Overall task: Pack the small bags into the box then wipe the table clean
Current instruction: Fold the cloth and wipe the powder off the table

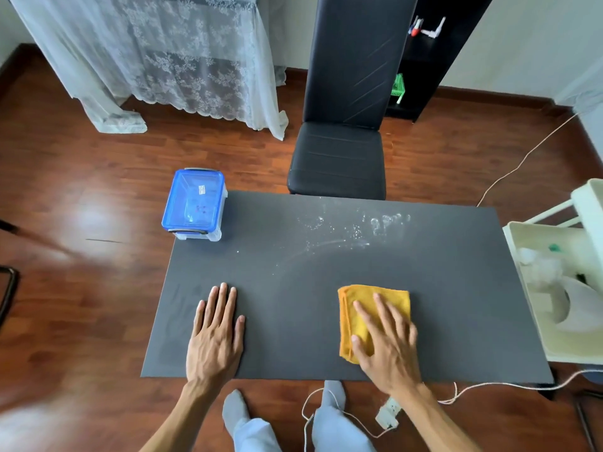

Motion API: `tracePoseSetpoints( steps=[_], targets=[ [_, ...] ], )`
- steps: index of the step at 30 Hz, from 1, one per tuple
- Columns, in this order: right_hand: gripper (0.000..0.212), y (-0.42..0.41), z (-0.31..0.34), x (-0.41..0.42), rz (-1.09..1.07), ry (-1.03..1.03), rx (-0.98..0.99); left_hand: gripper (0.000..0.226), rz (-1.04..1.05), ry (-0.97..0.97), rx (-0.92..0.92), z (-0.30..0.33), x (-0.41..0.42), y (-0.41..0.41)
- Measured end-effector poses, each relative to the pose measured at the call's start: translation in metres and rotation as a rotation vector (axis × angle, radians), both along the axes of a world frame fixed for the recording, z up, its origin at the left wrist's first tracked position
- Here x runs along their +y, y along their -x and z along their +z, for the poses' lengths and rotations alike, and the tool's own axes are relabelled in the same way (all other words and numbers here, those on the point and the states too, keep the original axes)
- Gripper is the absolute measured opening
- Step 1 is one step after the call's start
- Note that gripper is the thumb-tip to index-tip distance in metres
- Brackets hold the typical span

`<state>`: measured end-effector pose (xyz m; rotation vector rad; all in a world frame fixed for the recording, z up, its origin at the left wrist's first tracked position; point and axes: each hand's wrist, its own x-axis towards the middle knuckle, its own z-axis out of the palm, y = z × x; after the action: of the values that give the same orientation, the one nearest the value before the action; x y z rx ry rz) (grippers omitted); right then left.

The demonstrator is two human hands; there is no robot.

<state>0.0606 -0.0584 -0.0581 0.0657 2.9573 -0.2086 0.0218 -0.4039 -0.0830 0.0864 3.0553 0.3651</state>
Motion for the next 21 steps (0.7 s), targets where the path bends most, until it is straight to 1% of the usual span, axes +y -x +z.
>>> tracePoseSetpoints(
  steps=[2, 3, 6, 7, 9, 11, 13, 14, 15, 16, 19, 21],
  targets=[
    [0.067, 0.028, -0.001, 0.027, -0.107, -0.052, 0.018, 0.060, -0.001, -0.008, 0.013, -0.002, 0.000, 0.001],
    [0.067, 0.046, -0.003, 0.027, -0.157, -0.045, 0.023, 0.061, 0.000, -0.013, 0.021, -0.003, 0.000, 0.001],
    [0.067, 0.098, -0.008, -0.019, -0.306, 0.031, 0.107, 0.064, 0.009, -0.033, 0.036, -0.006, 0.001, 0.000],
    [0.066, 0.109, -0.008, -0.043, -0.318, 0.048, 0.140, 0.064, 0.013, -0.038, 0.041, -0.007, 0.001, 0.000],
    [0.064, 0.118, -0.010, -0.094, -0.232, 0.069, 0.209, 0.063, 0.013, -0.037, 0.046, -0.007, 0.001, 0.000],
    [0.064, 0.100, -0.016, -0.137, -0.024, 0.120, 0.230, 0.061, 0.002, -0.026, 0.049, -0.005, 0.001, 0.000],
    [0.065, 0.062, -0.021, -0.158, 0.220, 0.170, 0.175, 0.059, -0.007, -0.016, 0.048, -0.002, 0.001, -0.001],
    [0.065, 0.041, -0.022, -0.156, 0.299, 0.174, 0.149, 0.059, -0.006, -0.015, 0.046, -0.001, 0.001, -0.002],
    [0.066, 0.022, -0.024, -0.146, 0.321, 0.172, 0.130, 0.059, -0.002, -0.016, 0.043, 0.000, 0.001, -0.002],
    [0.066, 0.007, -0.025, -0.129, 0.290, 0.173, 0.117, 0.059, 0.004, -0.016, 0.041, 0.001, 0.002, -0.003],
    [0.060, -0.002, -0.020, -0.052, 0.107, 0.121, 0.140, 0.060, 0.020, -0.007, 0.031, 0.004, 0.005, -0.001],
    [0.058, 0.016, -0.012, -0.004, -0.051, 0.048, 0.151, 0.060, 0.020, -0.013, 0.020, 0.006, 0.004, -0.001]
  ],
)
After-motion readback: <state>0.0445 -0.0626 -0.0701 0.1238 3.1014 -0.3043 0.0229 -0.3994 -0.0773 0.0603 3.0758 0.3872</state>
